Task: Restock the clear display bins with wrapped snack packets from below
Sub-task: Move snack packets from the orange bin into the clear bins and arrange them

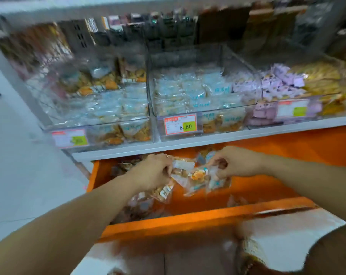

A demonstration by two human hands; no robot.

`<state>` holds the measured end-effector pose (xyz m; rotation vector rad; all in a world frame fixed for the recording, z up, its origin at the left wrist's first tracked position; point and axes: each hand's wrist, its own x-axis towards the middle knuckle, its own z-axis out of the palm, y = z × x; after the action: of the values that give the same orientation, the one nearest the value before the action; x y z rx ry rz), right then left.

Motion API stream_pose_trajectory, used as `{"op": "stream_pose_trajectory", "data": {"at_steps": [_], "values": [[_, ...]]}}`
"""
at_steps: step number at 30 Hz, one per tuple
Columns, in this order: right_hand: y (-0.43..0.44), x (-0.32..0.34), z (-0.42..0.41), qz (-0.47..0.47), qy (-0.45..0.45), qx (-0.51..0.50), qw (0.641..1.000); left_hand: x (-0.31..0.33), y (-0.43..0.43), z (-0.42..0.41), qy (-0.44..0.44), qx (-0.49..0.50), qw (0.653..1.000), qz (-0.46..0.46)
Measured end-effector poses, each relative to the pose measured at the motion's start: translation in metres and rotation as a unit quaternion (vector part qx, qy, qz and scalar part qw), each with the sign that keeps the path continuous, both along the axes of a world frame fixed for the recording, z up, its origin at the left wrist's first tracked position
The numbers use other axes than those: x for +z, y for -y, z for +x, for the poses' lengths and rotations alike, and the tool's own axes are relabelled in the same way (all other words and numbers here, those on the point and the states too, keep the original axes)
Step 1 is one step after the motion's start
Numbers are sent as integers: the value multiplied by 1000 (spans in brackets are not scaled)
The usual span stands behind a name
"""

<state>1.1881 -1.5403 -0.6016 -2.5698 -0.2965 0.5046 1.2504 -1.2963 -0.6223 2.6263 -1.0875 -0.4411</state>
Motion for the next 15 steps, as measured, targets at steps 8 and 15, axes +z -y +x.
{"op": "stream_pose_trajectory", "data": {"at_steps": [8, 15], "values": [[-10, 116, -33, 103, 142, -33, 984, 114, -33, -37, 35, -21, 998, -46], [1, 149, -4, 324, 213, -235, 891, 188, -12, -10, 134, 95, 969, -183]]}}
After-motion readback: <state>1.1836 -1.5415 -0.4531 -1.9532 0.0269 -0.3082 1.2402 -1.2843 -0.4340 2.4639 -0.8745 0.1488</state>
